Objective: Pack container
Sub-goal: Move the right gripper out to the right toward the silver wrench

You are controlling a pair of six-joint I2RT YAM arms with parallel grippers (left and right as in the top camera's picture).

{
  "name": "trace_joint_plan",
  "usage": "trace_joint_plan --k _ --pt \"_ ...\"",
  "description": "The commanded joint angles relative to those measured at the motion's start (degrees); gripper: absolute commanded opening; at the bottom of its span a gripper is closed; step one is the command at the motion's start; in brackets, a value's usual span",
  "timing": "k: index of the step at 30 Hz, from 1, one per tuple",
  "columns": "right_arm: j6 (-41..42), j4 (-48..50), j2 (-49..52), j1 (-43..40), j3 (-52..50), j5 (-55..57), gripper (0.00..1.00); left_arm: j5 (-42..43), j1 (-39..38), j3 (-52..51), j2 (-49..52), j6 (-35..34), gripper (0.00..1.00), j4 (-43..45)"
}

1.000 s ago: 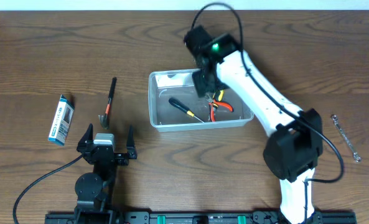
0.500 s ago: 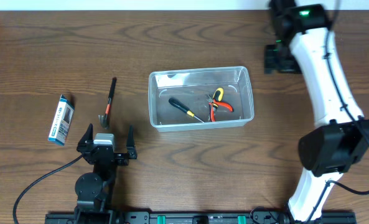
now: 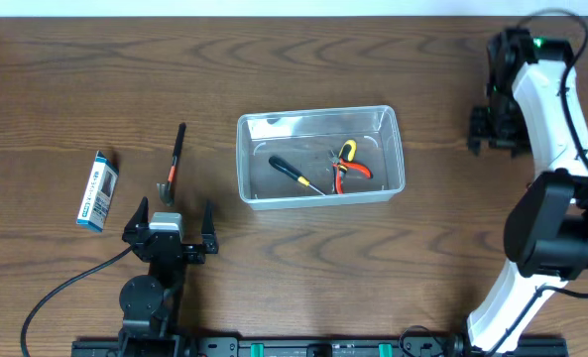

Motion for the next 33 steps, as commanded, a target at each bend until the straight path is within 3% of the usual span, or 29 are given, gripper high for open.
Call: trace_joint_plan --k 1,14,18,22,33 --pt "-1.0 1.7 -0.5 -2.9 -5.7 1.1 0.64 -0.5 0.3 -1.0 -0.3 -0.1 0.98 -2.2" --pt "-0.7 8.9 -0.5 -15.5 -19.8 1.4 0.64 -0.5 0.3 -1.0 -0.3 -0.1 0.98 -2.2" --pt "-1.2 10.1 -0.5 -18.7 -20.6 4.5 0.71 -0.5 0.3 -1.0 -0.3 -0.1 0.98 -2.2" --pt "-7.3 11.6 -0.5 -20.1 -20.6 4.6 0.74 -0.5 0.3 -1.0 -0.3 -0.1 0.98 -2.2" --pt "-24.3 17.5 -0.5 -20.3 -20.6 4.4 0.69 -0.5 0.3 -1.0 -0.3 -0.1 0.98 -2.2"
